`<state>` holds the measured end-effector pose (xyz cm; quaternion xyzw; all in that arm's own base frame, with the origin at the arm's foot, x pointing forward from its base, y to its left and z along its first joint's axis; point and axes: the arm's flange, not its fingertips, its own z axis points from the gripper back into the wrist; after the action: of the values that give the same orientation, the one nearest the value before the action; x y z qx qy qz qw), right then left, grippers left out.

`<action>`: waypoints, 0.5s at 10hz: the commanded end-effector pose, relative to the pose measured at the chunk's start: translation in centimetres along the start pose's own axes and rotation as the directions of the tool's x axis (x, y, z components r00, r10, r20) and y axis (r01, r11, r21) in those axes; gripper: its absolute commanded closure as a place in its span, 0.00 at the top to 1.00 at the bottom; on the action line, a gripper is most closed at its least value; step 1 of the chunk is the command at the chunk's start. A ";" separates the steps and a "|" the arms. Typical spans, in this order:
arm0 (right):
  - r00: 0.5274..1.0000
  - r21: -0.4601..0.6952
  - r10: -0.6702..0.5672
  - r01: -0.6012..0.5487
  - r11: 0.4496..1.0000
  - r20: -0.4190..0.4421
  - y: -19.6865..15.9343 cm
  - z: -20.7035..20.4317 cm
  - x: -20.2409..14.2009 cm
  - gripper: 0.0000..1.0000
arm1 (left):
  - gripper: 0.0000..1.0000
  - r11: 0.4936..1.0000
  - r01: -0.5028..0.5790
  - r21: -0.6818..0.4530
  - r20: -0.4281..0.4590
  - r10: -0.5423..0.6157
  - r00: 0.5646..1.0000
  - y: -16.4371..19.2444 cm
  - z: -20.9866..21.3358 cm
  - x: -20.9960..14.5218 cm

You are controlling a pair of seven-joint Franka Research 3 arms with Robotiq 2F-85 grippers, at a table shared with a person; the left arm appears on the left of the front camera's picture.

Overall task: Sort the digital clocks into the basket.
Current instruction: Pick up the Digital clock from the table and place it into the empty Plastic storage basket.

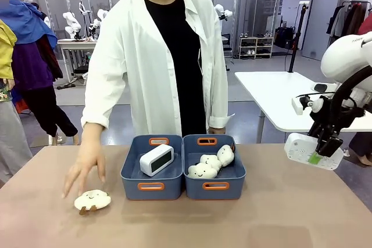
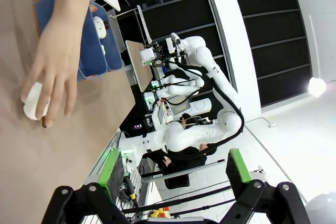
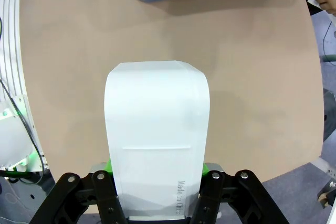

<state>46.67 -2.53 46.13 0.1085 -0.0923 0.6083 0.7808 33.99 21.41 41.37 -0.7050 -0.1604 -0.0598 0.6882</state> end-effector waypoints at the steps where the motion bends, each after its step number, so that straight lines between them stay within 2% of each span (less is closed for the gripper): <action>1: 1.000 0.000 0.000 0.000 1.000 0.000 0.0 0.0 0.0 0.52 | 1.00 1.000 0.003 0.009 -0.008 -0.003 1.000 -0.4 0.1 -0.4; 3: 0.998 0.017 0.067 -0.067 0.998 0.020 1.0 1.7 6.4 0.52 | 1.00 1.000 0.003 0.009 -0.008 -0.003 1.000 -0.4 0.1 -0.4; 5: 0.990 0.013 0.144 -0.144 0.989 0.002 1.7 0.9 15.2 0.52 | 1.00 1.000 0.003 0.009 -0.008 -0.003 1.000 -0.4 0.1 -0.4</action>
<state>47.34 8.37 50.54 0.1067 -0.1036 0.6572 0.7389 34.00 21.39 41.37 -0.7051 -0.1602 -0.0600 0.6882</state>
